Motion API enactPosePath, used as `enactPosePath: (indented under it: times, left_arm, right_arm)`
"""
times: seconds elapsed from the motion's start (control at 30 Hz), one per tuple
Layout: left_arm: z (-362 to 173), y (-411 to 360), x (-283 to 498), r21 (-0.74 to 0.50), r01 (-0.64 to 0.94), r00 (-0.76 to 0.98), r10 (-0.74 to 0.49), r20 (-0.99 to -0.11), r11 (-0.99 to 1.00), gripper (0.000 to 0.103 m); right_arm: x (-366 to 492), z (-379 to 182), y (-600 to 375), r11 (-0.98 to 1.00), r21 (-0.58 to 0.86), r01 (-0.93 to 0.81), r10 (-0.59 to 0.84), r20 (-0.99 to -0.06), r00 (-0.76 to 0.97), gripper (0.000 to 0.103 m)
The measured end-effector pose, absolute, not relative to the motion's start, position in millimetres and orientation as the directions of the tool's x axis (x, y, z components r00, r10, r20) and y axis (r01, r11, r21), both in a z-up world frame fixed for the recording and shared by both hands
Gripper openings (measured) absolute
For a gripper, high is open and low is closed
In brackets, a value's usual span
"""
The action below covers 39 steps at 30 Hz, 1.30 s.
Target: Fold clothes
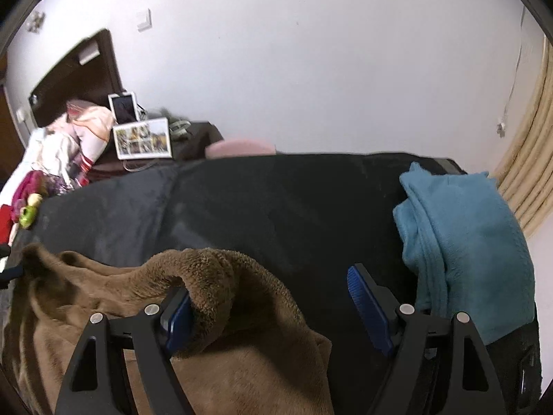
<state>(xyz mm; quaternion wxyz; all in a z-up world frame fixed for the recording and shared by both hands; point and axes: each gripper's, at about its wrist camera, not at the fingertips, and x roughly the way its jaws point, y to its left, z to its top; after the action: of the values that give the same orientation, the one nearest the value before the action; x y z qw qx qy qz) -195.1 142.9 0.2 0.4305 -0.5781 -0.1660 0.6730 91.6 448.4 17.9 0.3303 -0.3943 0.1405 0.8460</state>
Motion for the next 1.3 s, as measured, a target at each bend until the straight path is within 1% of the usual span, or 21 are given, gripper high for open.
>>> enactPosePath:
  times: [0.17, 0.33, 0.5, 0.63, 0.77, 0.8, 0.97, 1.03, 1.17, 1.3]
  left_arm:
    - [12, 125, -186, -0.707, -0.431, 0.031, 0.774, -0.633, -0.561, 0.081]
    - [10, 133, -161, -0.637, -0.554, 0.090, 0.721, -0.687, -0.537, 0.081]
    - [-4, 161, -138, -0.556, -0.659, 0.144, 0.641, -0.754, -0.506, 0.081]
    - [-18, 183, -128, -0.486, -0.714, 0.142, 0.576, -0.805, -0.503, 0.081]
    - [-35, 197, -142, -0.427, -0.676, 0.086, 0.512, -0.855, -0.600, 0.081]
    - [-39, 199, -148, -0.428, -0.654, 0.077, 0.508, -0.858, -0.624, 0.081]
    - [-43, 195, -172, -0.510, -0.507, 0.043, 0.570, -0.821, -0.695, 0.081]
    - [-45, 192, -175, -0.533, -0.467, 0.039, 0.586, -0.809, -0.705, 0.081]
    - [-49, 188, -177, -0.549, -0.436, 0.036, 0.596, -0.802, -0.713, 0.081]
    - [-52, 189, -175, -0.537, -0.437, 0.030, 0.585, -0.810, -0.721, 0.081]
  right_arm:
    - [102, 29, 440, -0.743, 0.056, -0.667, 0.414, -0.744, -0.525, 0.082]
    - [106, 40, 429, -0.752, 0.087, -0.654, 0.403, -0.724, -0.559, 0.082]
    - [112, 39, 431, -0.749, 0.167, -0.642, 0.339, -0.736, -0.586, 0.082]
    - [115, 36, 427, -0.751, 0.160, -0.640, 0.335, -0.744, -0.579, 0.082]
    - [120, 38, 426, -0.747, 0.206, -0.632, 0.306, -0.738, -0.602, 0.082]
    - [122, 40, 427, -0.743, 0.222, -0.631, 0.301, -0.731, -0.612, 0.082]
    - [128, 49, 424, -0.742, 0.280, -0.609, 0.278, -0.698, -0.660, 0.082]
    - [129, 53, 418, -0.753, 0.272, -0.599, 0.284, -0.687, -0.668, 0.082]
    - [129, 52, 417, -0.747, 0.317, -0.584, 0.243, -0.688, -0.684, 0.082]
    - [125, 47, 420, -0.756, 0.316, -0.574, 0.204, -0.719, -0.665, 0.082]
